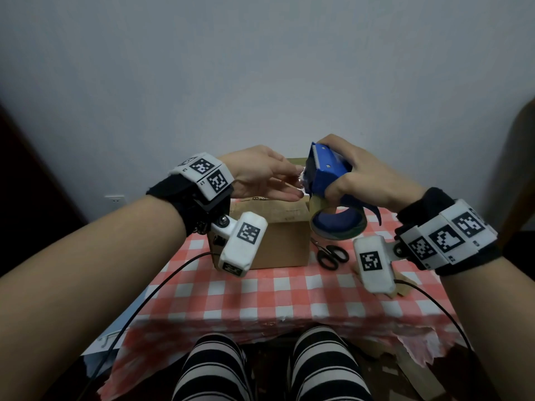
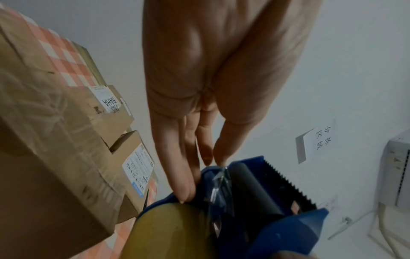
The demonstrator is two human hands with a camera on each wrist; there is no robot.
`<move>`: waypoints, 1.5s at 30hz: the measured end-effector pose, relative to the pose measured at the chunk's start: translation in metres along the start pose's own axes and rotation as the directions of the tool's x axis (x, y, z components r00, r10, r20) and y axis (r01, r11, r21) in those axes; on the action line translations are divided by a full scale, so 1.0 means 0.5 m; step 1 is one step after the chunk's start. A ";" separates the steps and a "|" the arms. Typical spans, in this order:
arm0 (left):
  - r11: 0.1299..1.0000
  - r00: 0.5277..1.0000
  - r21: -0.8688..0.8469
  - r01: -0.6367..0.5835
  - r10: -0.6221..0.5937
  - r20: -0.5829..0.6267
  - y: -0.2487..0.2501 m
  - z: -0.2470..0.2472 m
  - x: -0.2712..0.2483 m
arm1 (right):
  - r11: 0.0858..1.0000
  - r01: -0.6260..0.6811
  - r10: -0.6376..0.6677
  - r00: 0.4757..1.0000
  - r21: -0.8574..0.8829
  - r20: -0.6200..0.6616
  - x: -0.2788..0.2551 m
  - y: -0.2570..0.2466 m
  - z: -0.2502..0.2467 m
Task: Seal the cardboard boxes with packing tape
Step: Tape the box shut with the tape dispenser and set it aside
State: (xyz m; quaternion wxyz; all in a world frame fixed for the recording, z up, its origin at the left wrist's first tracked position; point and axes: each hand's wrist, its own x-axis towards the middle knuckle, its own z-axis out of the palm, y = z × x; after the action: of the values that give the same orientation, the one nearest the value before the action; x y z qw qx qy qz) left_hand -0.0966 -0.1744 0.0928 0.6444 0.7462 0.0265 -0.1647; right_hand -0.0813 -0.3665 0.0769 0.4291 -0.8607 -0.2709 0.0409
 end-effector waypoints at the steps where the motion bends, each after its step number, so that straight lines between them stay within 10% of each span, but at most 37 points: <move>1: 1.000 1.000 0.001 0.004 -0.004 -0.005 0.000 0.000 0.000 | 1.000 0.000 0.000 1.000 -0.007 0.001 0.000 0.000 -0.001; 30: 0.950 0.992 0.309 -0.049 0.010 0.128 -0.007 -0.008 0.001 | 0.996 -0.076 0.068 0.984 0.038 0.166 -0.016 -0.013 0.001; 39: 0.996 0.994 -0.086 -0.009 0.018 0.106 -0.012 -0.022 -0.001 | 0.989 -0.068 0.054 0.992 0.128 0.113 -0.008 -0.004 0.002; 45: 1.000 0.992 -0.020 0.022 -0.019 0.128 -0.010 -0.029 -0.004 | 0.992 -0.067 0.056 0.993 0.105 0.103 -0.006 -0.008 0.013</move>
State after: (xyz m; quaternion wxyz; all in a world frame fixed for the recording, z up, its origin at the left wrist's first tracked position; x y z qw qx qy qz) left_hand -0.0968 -0.1590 0.0905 0.6510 0.7269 -0.0052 -0.2184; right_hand -0.0875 -0.3613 0.0753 0.4595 -0.8410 -0.2627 0.1119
